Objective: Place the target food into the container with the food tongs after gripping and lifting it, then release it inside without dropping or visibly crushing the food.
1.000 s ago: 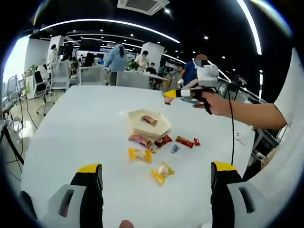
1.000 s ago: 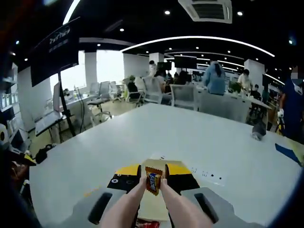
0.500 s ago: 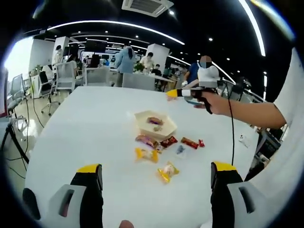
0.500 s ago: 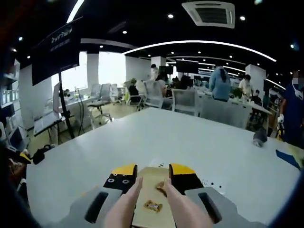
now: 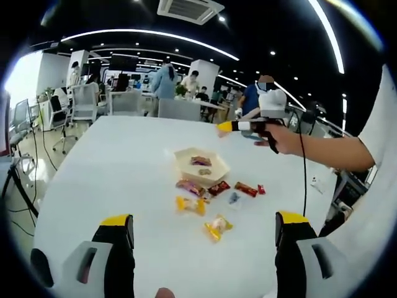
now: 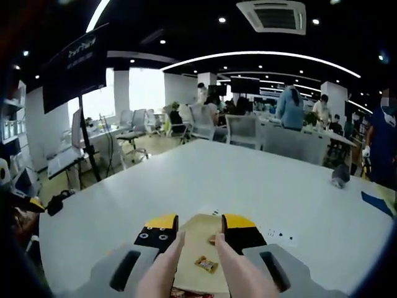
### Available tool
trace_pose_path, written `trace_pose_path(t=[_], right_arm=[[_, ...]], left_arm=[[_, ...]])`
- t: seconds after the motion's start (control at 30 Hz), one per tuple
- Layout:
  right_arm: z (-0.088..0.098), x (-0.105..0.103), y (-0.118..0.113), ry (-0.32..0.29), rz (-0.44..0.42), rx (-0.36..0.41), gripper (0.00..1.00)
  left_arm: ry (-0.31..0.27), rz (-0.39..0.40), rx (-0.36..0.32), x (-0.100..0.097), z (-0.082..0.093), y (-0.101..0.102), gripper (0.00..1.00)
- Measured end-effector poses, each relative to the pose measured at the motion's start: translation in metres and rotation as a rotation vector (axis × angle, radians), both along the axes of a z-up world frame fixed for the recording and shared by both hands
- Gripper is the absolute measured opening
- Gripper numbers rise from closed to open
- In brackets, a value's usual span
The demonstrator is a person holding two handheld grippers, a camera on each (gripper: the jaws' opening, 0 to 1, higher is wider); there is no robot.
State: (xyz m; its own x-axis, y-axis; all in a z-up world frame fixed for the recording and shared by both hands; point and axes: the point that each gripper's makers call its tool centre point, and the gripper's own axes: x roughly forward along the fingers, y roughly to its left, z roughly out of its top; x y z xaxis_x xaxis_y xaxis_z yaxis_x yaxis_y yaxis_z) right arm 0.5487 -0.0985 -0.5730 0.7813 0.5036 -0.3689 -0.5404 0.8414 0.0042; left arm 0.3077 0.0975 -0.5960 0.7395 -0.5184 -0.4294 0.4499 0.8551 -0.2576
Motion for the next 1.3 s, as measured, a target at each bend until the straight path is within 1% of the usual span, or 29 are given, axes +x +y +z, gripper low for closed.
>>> trace_pose_path(t=[0.07,0.17,0.23,0.3,0.37,0.4,0.47,0.5,0.53,0.57,0.6,0.63,0.67,0.7,0.8,0.87,0.9,0.97,1.0,1.07,1.1,1.13,1.2,1.27,1.3], right_arm=[[0.000,-0.008,-0.002,0.003,-0.002,-0.006,0.27],[0.003,-0.021,-0.004,0.004,-0.004,0.005,0.27],[0.006,-0.031,-0.007,-0.004,-0.013,0.000,0.27],[0.009,-0.040,-0.009,0.005,-0.025,0.006,0.27],[0.014,-0.050,-0.011,-0.006,-0.043,0.005,0.27],[0.016,-0.056,-0.013,-0.009,-0.058,-0.008,0.27],[0.020,-0.066,-0.016,0.008,-0.096,0.006,0.27],[0.023,-0.075,-0.016,0.002,-0.100,0.011,0.27],[0.024,-0.078,-0.016,0.001,-0.104,0.007,0.27],[0.023,-0.085,-0.019,0.001,-0.122,-0.012,0.27],[0.022,-0.092,-0.019,0.009,-0.136,-0.004,0.27],[0.022,-0.095,-0.020,0.011,-0.142,0.001,0.27],[0.021,-0.103,-0.021,0.011,-0.164,0.011,0.27],[0.018,-0.111,-0.023,0.017,-0.181,0.002,0.27],[0.012,-0.134,-0.023,0.017,-0.194,0.006,0.28],[0.005,-0.145,-0.027,0.033,-0.227,-0.001,0.27],[0.004,-0.149,-0.028,0.038,-0.236,-0.001,0.27],[-0.002,-0.168,-0.030,0.052,-0.254,0.000,0.27],[-0.003,-0.173,-0.031,0.055,-0.259,0.000,0.28],[-0.006,-0.180,-0.034,0.056,-0.266,0.003,0.28],[-0.008,-0.182,-0.036,0.058,-0.269,0.008,0.28],[-0.009,-0.184,-0.037,0.060,-0.271,0.014,0.28],[-0.012,-0.184,-0.040,0.057,-0.267,0.014,0.28],[-0.015,-0.182,-0.045,0.057,-0.253,0.034,0.28],[-0.016,-0.180,-0.048,0.057,-0.250,0.038,0.28]], left_arm=[[-0.002,0.001,0.000,-0.002,0.001,0.000,0.95],[-0.011,-0.003,-0.006,-0.004,0.002,-0.002,0.95],[-0.019,-0.010,-0.011,-0.006,0.003,-0.003,0.95],[-0.016,-0.030,-0.020,-0.009,0.003,-0.005,0.95],[-0.022,-0.060,-0.023,-0.012,0.004,-0.004,0.95],[-0.022,-0.079,-0.028,-0.014,0.003,-0.003,0.95],[-0.015,-0.097,-0.038,-0.014,0.003,-0.001,0.95],[-0.015,-0.115,-0.040,-0.014,0.004,0.000,0.95],[-0.024,-0.130,-0.035,-0.014,0.004,0.000,0.95],[-0.032,-0.171,-0.001,-0.016,0.003,-0.001,0.95],[-0.027,-0.201,0.017,-0.019,0.002,-0.001,0.95],[-0.033,-0.210,0.011,-0.019,0.002,-0.003,0.94],[-0.036,-0.215,-0.005,-0.019,0.002,-0.003,0.94],[-0.028,-0.229,-0.021,-0.020,0.001,-0.004,0.94],[-0.028,-0.277,-0.031,-0.023,-0.005,-0.007,0.94],[-0.025,-0.303,-0.048,-0.024,-0.008,-0.011,0.94],[-0.011,-0.312,-0.039,-0.025,-0.010,-0.011,0.94],[-0.016,-0.315,-0.035,-0.026,-0.007,-0.012,0.94],[-0.031,-0.315,-0.050,-0.025,-0.002,-0.013,0.94],[-0.036,-0.312,-0.076,-0.024,0.001,-0.016,0.94],[-0.032,-0.313,-0.073,-0.024,0.001,-0.016,0.94],[-0.033,-0.312,-0.046,-0.024,0.001,-0.017,0.94],[-0.041,-0.306,-0.042,-0.023,0.004,-0.019,0.94],[-0.041,-0.300,-0.042,-0.023,0.005,-0.021,0.94],[-0.042,-0.266,-0.033,-0.019,0.007,-0.024,0.94]])
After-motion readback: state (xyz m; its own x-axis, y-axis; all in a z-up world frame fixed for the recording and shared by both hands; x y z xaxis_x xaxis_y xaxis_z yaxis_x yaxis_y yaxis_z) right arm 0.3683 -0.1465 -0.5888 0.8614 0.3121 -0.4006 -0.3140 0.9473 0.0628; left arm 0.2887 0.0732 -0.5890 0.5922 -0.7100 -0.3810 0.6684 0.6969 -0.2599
